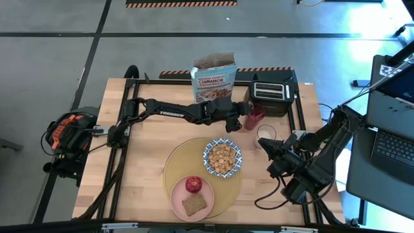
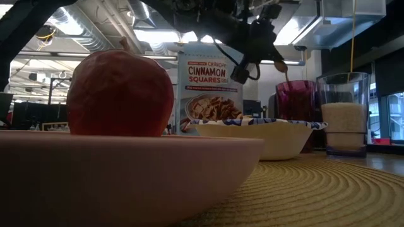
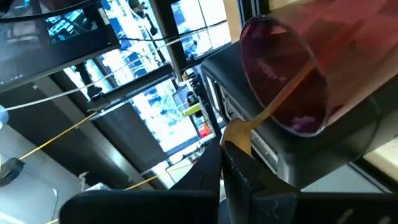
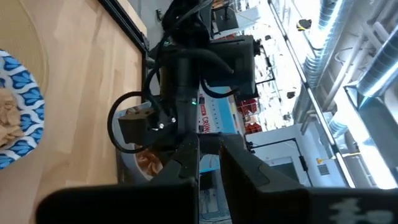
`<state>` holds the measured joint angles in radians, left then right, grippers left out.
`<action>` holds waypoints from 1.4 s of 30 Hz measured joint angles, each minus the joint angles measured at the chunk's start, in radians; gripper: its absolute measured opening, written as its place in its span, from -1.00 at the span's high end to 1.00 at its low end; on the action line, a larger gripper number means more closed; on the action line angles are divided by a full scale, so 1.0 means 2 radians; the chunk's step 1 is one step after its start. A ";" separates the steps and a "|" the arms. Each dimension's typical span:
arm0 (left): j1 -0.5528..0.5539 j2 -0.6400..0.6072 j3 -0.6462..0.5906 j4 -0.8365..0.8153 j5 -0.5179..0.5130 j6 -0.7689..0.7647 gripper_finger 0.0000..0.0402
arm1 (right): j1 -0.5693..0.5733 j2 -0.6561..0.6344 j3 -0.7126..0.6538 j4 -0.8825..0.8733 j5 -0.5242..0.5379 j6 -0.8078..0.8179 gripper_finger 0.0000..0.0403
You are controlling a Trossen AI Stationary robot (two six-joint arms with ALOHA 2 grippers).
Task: Arrange a breakfast setting
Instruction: Put the gold spoon on the table mat to the left of the white bowl
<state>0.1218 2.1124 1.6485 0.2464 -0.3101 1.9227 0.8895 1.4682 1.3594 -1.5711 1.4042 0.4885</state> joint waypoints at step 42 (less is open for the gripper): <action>-0.086 -0.291 0.001 -0.479 -0.158 -0.328 1.00 | 0.000 -0.004 -0.003 0.000 0.035 0.004 0.84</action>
<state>-0.0493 1.5299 1.6505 -0.7111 -0.6261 1.2676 0.8894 1.4605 1.3544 -1.5708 1.4746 0.4959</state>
